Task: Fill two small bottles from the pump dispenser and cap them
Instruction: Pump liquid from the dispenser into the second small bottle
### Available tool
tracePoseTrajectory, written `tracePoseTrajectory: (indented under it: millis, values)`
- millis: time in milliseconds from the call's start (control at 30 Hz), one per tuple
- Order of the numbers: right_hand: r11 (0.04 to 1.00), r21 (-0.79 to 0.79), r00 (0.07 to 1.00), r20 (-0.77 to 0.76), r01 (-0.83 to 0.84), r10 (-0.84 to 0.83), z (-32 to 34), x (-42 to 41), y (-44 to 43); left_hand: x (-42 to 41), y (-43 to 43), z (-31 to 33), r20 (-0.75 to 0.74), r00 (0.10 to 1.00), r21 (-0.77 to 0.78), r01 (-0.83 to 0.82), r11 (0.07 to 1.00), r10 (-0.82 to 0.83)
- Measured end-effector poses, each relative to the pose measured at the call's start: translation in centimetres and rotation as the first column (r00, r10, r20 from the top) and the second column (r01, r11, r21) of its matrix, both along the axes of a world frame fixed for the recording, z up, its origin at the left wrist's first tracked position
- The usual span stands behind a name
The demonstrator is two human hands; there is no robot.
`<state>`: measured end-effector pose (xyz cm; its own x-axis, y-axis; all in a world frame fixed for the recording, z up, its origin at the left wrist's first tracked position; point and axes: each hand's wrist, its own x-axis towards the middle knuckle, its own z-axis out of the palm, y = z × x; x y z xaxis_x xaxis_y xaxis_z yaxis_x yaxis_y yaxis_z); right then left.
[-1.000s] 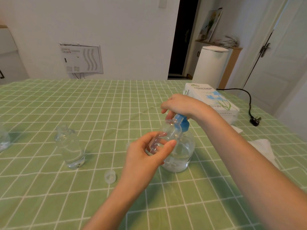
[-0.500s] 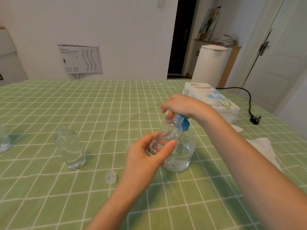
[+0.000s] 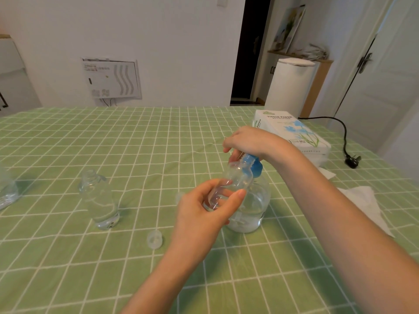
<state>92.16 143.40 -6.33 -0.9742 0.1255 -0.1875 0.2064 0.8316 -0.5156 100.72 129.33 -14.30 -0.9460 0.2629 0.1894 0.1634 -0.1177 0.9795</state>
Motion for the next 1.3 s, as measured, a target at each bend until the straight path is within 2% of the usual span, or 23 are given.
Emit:
tracePoseTrajectory:
  millis: [433, 1067, 1300]
  values:
    - [0.998, 0.059, 1.000, 0.006, -0.007, 0.007, 0.7, 0.0, -0.2, 0.0, 0.0, 0.3, 0.012, 1.000, -0.011, -0.003, 1.000, 0.004]
    - [1.000, -0.006, 0.999, -0.029, 0.025, -0.025, -0.2, 0.4, -0.3, 0.2, -0.1, 0.0, 0.010, 1.000, -0.017, 0.005, 1.000, -0.005]
    - [0.999, 0.042, 0.998, -0.053, 0.018, -0.016, 0.7, 0.1, -0.4, 0.1, -0.1, 0.1, 0.000, 1.000, -0.007, -0.001, 1.000, 0.001]
